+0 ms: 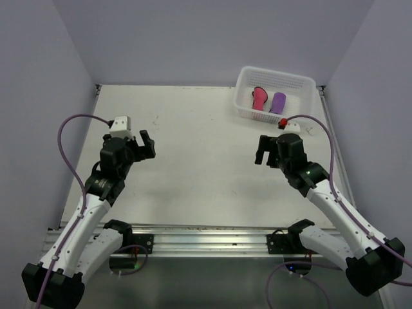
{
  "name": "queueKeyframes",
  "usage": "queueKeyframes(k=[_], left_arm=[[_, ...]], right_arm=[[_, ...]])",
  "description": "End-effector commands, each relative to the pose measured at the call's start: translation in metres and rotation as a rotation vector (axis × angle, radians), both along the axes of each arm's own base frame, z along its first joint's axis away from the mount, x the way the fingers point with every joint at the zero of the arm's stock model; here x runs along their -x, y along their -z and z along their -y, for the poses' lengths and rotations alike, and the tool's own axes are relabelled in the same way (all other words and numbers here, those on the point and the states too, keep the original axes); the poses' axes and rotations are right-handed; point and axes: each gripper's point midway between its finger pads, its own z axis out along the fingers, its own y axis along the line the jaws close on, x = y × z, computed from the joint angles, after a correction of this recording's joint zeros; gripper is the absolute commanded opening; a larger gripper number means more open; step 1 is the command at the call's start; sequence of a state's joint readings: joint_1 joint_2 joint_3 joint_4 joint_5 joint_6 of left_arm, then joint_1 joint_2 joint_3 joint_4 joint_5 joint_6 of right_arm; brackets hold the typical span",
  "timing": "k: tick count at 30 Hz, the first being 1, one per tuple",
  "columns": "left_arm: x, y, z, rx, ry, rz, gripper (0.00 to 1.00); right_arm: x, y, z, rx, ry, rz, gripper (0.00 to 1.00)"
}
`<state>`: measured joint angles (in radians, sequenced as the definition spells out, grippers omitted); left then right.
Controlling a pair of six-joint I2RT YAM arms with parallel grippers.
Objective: Roll the towels
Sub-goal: Place the rolled towel into the container
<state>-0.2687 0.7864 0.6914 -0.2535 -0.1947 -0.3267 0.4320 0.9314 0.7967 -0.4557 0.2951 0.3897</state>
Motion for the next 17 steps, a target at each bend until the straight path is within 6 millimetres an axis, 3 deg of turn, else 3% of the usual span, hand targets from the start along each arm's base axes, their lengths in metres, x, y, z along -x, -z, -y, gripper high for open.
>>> queueKeyframes(k=[1, 14, 17], left_arm=[[-0.002, -0.012, -0.001, -0.019, -0.001, 0.035, 1.00], [-0.004, -0.007, 0.003, -0.017, 0.021, 0.008, 1.00], [-0.003, -0.006, 0.002, -0.018, 0.016, 0.006, 1.00]], right_arm=[[-0.002, 0.000, -0.006, -0.013, -0.013, -0.012, 0.99], [-0.005, 0.019, -0.014, 0.003, -0.062, -0.063, 0.99], [-0.005, 0.014, -0.016, -0.019, -0.062, -0.049, 0.99]])
